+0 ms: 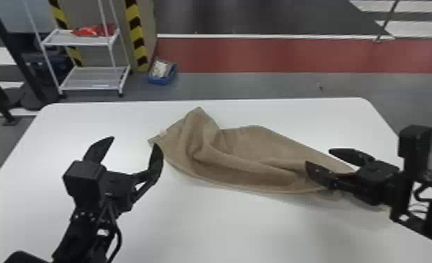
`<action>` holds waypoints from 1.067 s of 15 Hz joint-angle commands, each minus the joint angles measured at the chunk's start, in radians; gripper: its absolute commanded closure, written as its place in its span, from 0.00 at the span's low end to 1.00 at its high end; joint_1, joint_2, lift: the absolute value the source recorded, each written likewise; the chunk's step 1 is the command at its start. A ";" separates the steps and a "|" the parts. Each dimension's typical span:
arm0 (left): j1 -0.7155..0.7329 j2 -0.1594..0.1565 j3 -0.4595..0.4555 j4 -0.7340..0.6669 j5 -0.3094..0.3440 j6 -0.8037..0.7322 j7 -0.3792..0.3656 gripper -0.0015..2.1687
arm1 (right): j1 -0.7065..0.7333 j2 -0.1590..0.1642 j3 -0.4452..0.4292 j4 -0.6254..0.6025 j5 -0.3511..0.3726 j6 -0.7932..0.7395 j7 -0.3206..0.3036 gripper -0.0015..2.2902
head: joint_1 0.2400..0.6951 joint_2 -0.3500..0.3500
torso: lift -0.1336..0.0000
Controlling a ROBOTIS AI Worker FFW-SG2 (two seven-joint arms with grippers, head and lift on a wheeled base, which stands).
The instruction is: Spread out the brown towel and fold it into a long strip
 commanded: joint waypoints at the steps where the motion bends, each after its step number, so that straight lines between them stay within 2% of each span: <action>1: -0.006 -0.002 -0.001 0.012 0.000 0.000 0.001 0.04 | 0.083 0.001 -0.093 -0.017 -0.042 -0.064 0.003 0.09 | 1.00 0.44 | 0.07; 2: -0.010 -0.002 -0.010 0.016 -0.002 -0.003 0.003 0.04 | 0.116 0.005 -0.119 -0.017 -0.045 -0.098 0.003 0.09 | 1.00 0.39 | 0.07; 5: -0.014 -0.003 -0.015 0.021 -0.002 -0.006 0.003 0.04 | 0.180 0.013 -0.177 0.020 -0.051 -0.190 0.006 0.11 | 1.00 0.33 | 0.07; 9: -0.017 -0.002 -0.015 0.022 -0.002 -0.006 0.003 0.04 | 0.228 0.025 -0.272 0.066 -0.145 -0.288 0.042 0.13 | 1.00 0.25 | 0.07; 12: -0.021 -0.002 -0.018 0.022 -0.002 -0.003 0.003 0.04 | 0.266 0.045 -0.315 0.078 -0.166 -0.355 0.058 0.13 | 1.00 0.20 | 0.07; 16: -0.026 0.001 -0.023 0.025 0.000 -0.003 0.003 0.04 | 0.295 0.048 -0.384 0.155 -0.175 -0.438 0.085 0.13 | 1.00 0.14 | 0.07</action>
